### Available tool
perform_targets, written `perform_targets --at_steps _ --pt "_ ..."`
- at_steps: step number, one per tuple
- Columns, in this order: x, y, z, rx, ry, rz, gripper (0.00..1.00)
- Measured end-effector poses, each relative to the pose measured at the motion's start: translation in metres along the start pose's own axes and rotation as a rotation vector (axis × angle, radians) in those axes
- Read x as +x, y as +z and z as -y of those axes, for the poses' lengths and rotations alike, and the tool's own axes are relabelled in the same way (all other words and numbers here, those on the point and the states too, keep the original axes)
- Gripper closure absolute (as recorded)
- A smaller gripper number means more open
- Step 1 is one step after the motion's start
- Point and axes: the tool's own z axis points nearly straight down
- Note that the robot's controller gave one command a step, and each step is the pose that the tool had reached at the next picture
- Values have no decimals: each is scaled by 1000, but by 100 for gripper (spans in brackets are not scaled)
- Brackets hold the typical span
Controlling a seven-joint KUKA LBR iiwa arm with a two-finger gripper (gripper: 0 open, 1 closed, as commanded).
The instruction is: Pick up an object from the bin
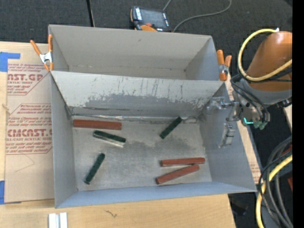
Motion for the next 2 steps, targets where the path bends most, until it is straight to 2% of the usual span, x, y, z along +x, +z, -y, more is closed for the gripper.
perform_targets --at_steps 1,2 --pt "-9 141 -35 -3 220 1 0" --pt "50 99 -64 -2 358 5 0"
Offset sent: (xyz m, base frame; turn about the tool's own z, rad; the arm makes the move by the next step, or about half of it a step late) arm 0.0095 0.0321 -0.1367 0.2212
